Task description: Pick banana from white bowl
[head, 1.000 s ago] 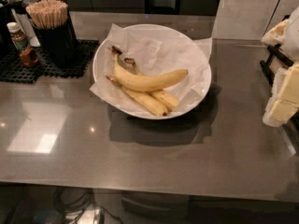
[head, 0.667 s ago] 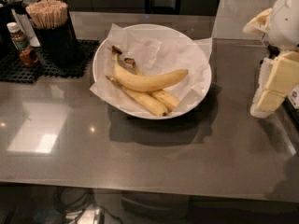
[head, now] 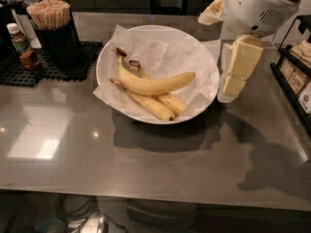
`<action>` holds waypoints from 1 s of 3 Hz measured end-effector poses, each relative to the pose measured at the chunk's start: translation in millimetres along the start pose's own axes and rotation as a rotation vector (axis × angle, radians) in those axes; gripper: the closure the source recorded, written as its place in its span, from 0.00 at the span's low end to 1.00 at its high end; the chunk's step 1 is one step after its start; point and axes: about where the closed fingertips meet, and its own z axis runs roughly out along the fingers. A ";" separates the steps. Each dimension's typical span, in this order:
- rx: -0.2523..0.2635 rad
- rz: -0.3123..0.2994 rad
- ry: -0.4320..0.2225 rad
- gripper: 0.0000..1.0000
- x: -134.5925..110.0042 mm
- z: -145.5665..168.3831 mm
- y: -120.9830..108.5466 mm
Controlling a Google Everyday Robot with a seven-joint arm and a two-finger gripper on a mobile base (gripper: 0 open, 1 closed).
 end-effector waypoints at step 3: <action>-0.103 0.017 -0.108 0.00 -17.1 73.2 -59.7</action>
Offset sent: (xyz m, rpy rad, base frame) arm 0.0764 0.0487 -0.0491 0.1087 0.1289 0.0654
